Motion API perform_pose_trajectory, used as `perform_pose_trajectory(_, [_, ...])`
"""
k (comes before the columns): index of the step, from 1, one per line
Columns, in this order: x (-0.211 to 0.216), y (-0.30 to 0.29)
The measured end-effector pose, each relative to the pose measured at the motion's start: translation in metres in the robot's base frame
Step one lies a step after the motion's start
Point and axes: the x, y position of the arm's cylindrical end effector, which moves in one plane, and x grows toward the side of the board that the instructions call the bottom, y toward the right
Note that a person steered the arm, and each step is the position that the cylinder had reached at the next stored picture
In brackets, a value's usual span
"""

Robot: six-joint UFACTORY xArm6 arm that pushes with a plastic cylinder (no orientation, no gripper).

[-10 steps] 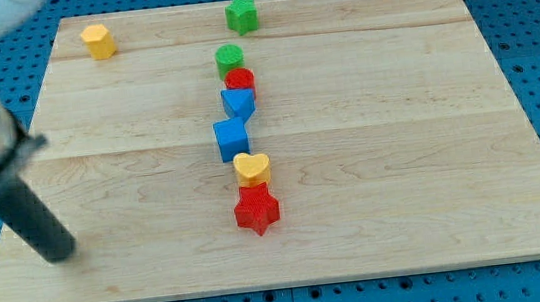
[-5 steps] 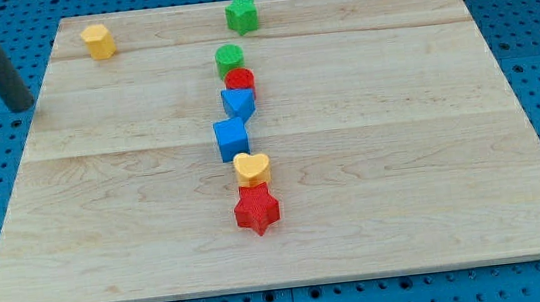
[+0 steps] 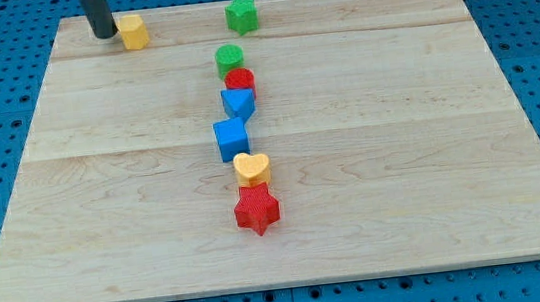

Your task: Place the yellow hexagon below the green star

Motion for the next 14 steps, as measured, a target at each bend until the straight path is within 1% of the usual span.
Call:
perform_pose_trajectory(1, [0.01,0.036])
perform_pose_trajectory(2, [0.027,0.059])
perform_pose_trajectory(4, [-0.005,0.022])
perform_pose_trajectory(6, [0.012,0.041])
perform_pose_trajectory(7, [0.013,0.055])
perform_pose_trajectory(8, [0.013,0.031])
perform_pose_trajectory(9, [0.018,0.03])
perform_pose_trajectory(11, [0.031,0.068])
perform_pose_trajectory(12, [0.022,0.07])
perform_pose_trajectory(14, [0.027,0.054])
